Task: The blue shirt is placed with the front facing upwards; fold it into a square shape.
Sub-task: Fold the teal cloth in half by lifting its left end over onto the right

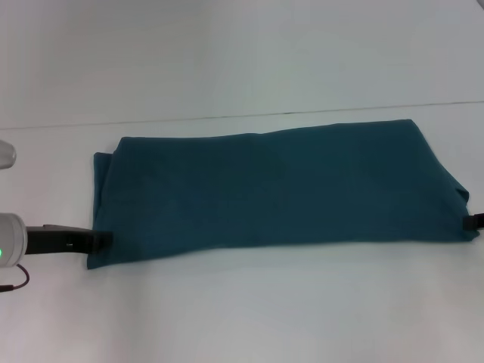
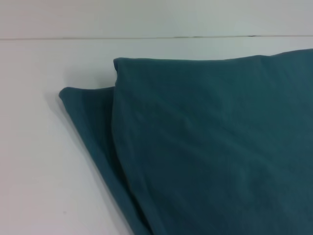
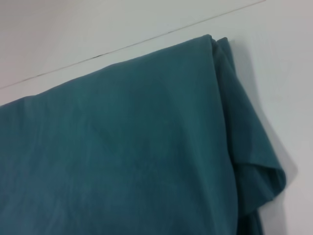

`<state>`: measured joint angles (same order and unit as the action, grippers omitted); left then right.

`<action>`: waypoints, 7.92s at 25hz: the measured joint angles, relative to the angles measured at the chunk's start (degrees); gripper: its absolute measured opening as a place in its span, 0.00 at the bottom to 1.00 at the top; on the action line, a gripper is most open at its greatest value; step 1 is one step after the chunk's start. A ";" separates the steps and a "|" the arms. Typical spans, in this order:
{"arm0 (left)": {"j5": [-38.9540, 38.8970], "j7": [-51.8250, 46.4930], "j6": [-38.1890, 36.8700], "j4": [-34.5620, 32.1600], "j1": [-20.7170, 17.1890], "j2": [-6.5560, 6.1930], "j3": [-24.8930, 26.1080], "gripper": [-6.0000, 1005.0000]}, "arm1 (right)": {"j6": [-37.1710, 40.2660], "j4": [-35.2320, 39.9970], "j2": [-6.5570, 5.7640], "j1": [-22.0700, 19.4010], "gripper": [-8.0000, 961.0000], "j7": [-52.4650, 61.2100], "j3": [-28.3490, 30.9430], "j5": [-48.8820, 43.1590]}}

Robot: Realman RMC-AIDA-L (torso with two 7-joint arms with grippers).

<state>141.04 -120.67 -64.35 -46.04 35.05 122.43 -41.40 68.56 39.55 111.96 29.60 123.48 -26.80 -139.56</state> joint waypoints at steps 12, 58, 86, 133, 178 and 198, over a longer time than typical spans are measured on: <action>-0.14 -3.50 -1.23 -3.55 -1.12 0.05 0.18 0.02 | -0.01 0.00 0.09 -0.16 0.01 -0.14 0.17 0.00; 0.06 -4.75 0.25 -2.53 -1.23 0.80 -4.94 0.68 | 0.00 0.00 -0.09 -0.32 0.01 -0.50 -0.09 -0.06; 1.34 -4.68 -4.27 -5.59 -1.87 0.69 -5.17 0.02 | 1.79 0.59 -0.27 -1.52 0.03 -0.96 0.56 0.03; 3.80 -5.00 -8.20 -7.80 -2.35 0.01 -4.47 0.02 | 3.42 0.63 -1.20 -2.49 0.06 -0.77 1.68 0.19; 3.82 -25.46 -16.00 -13.21 -3.79 -0.22 -0.69 0.80 | 4.48 4.40 -1.01 0.15 0.92 -6.31 3.95 6.31; 3.86 -27.79 -11.21 -10.14 -3.76 0.44 -0.70 0.90 | 4.36 5.10 -1.99 1.48 0.96 -6.43 3.82 6.33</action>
<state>144.90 -148.46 -75.55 -56.18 31.29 122.86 -42.10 72.92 44.65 109.97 31.08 117.06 -22.98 -133.24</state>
